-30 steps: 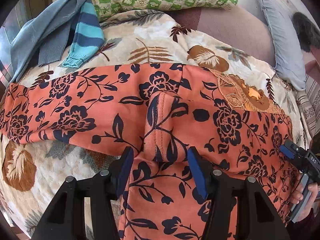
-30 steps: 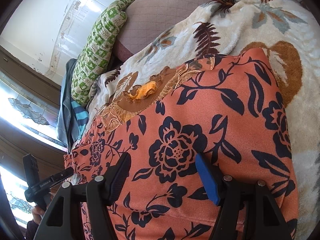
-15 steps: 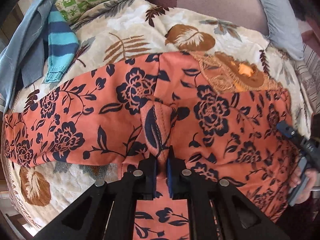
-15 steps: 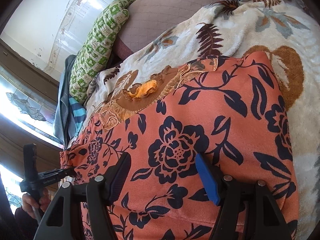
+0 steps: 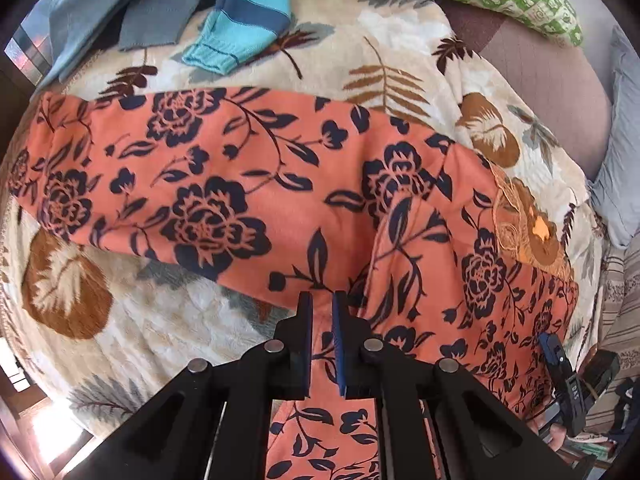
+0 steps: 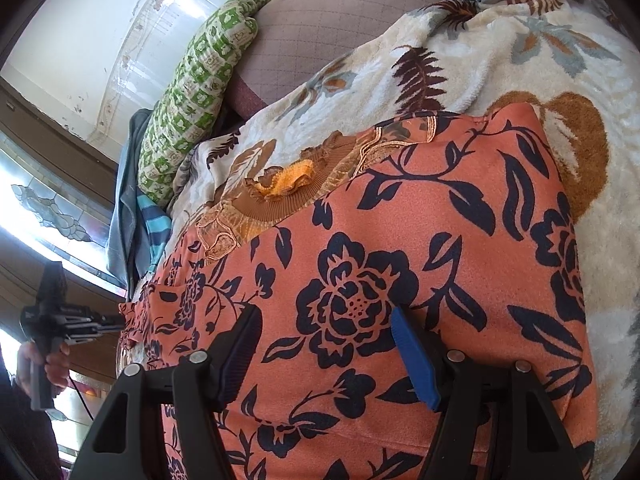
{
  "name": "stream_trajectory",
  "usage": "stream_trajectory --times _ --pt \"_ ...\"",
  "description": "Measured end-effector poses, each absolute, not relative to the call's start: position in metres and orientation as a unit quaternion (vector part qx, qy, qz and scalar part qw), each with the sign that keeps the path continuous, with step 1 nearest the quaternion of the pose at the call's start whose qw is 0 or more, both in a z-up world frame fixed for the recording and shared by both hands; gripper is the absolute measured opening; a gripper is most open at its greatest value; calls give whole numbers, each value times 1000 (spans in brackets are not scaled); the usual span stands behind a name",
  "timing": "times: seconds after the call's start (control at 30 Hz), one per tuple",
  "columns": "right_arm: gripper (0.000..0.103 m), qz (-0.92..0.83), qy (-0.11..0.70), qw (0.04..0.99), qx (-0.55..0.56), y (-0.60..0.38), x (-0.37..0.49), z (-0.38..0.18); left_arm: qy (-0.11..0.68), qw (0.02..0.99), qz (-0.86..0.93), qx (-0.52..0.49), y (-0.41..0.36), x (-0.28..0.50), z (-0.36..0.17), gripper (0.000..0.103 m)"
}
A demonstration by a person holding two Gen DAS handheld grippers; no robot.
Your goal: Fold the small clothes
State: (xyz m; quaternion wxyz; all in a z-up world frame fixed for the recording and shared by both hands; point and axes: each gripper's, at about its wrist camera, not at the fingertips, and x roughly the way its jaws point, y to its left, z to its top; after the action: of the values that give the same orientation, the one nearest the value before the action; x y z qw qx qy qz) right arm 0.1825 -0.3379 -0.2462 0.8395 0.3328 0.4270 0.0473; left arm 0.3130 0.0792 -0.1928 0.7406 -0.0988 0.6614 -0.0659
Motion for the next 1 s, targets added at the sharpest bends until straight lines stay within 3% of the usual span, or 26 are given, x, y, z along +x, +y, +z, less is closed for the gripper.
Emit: stream_trajectory --times 0.1,0.2,0.27,0.3,0.5,0.53,0.57,0.7,0.77,0.83,0.93,1.0 --pt "70 46 426 841 330 -336 182 -246 641 752 -111 -101 59 297 -200 9" --pt "70 44 425 842 328 -335 182 -247 620 767 -135 -94 33 292 -201 18" --pt "70 43 425 844 325 -333 182 -247 605 780 -130 -93 22 293 -204 38" --pt "70 43 426 844 322 -332 183 -247 614 779 -105 -65 16 294 -212 41" --pt "69 23 425 853 303 -326 183 -236 615 786 -57 17 13 285 -217 39" --pt "64 19 415 864 284 -321 181 -229 613 788 -55 17 18 281 -213 39" --pt "57 22 402 878 259 -312 180 -219 608 792 -60 2 28 277 -206 39" --pt "55 89 358 913 176 -271 169 -193 573 814 -29 -90 108 268 -180 44" --pt "55 99 392 902 152 -253 174 -205 560 814 20 -151 164 266 -175 55" --pt "56 100 486 857 137 -240 191 -241 545 806 65 -222 216 261 -176 59" --pt "56 94 462 876 103 -229 186 -232 524 778 112 -328 274 255 -185 70" --pt "56 95 446 883 115 -231 184 -228 506 763 129 -381 296 253 -190 70"
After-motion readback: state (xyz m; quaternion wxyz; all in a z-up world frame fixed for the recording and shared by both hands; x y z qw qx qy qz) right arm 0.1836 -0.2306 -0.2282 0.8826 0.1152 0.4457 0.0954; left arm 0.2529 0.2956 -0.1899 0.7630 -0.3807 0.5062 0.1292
